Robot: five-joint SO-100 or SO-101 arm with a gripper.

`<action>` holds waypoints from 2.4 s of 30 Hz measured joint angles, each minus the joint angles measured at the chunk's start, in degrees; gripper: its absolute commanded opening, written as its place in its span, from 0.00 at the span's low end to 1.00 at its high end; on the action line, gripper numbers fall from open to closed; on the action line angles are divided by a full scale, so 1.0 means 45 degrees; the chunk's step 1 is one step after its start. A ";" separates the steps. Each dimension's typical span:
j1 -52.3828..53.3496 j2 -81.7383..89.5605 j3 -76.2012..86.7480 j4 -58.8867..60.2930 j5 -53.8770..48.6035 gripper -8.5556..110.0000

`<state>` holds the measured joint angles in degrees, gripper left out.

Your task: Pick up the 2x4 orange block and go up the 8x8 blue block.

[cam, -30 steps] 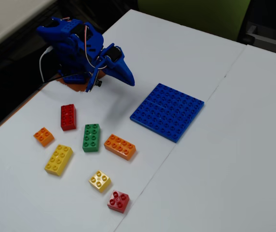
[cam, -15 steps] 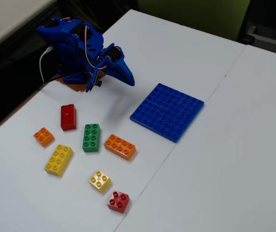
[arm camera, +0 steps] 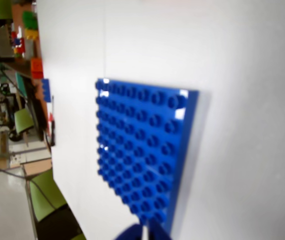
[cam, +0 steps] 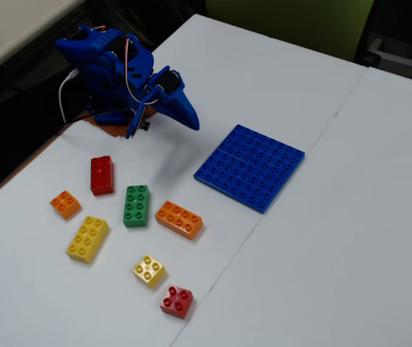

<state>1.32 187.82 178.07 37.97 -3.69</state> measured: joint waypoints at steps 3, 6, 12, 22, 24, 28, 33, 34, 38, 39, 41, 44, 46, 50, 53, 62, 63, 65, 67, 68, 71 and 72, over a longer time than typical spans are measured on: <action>-0.0020 0.0000 0.0000 0.0000 -0.0371 0.08; -0.0020 0.0000 0.0000 -0.0039 -0.3223 0.07; -0.0020 0.0000 -0.0020 -0.0762 -0.8789 0.08; -0.0684 0.0000 -0.0117 -0.0430 -1.6211 0.15; -0.0664 0.0000 -0.0332 0.0508 -1.7676 0.18; -0.0371 0.0000 -0.1172 0.2754 -1.9902 0.22; 0.0039 -0.0098 -0.2188 0.3711 -2.0742 0.24; 0.0059 -0.0371 -0.2559 0.3711 -2.0781 0.24; 0.0098 -0.3359 -0.5156 0.4473 -2.0781 0.24; 0.0117 -0.4258 -0.5996 0.4746 -2.0781 0.25; 0.0371 -0.6094 -0.7695 0.5117 -2.0859 0.29; 0.0566 -0.8535 -0.9609 0.5371 -2.1250 0.30; 0.0879 -1.0137 -1.0742 0.5625 -2.1641 0.31; 0.1895 -1.3594 -1.3691 0.6992 -2.2988 0.32; 0.2578 -1.6211 -1.6387 0.8398 -2.4492 0.32; 0.4375 -2.0117 -1.8965 0.7949 -2.6328 0.34; 0.4570 -2.0449 -1.9199 0.7871 -2.6504 0.34; 0.5078 -2.1191 -1.9746 0.7773 -2.6875 0.34; 0.5332 -2.1914 -2.0410 0.7734 -2.7207 0.35; 0.5391 -2.2305 -2.0762 0.7715 -2.7305 0.35; 0.5508 -2.3359 -2.1836 0.7715 -2.7383 0.38; 0.5625 -2.3672 -2.2207 0.7715 -2.7383 0.38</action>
<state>26.63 81.30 78.13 72.69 -126.91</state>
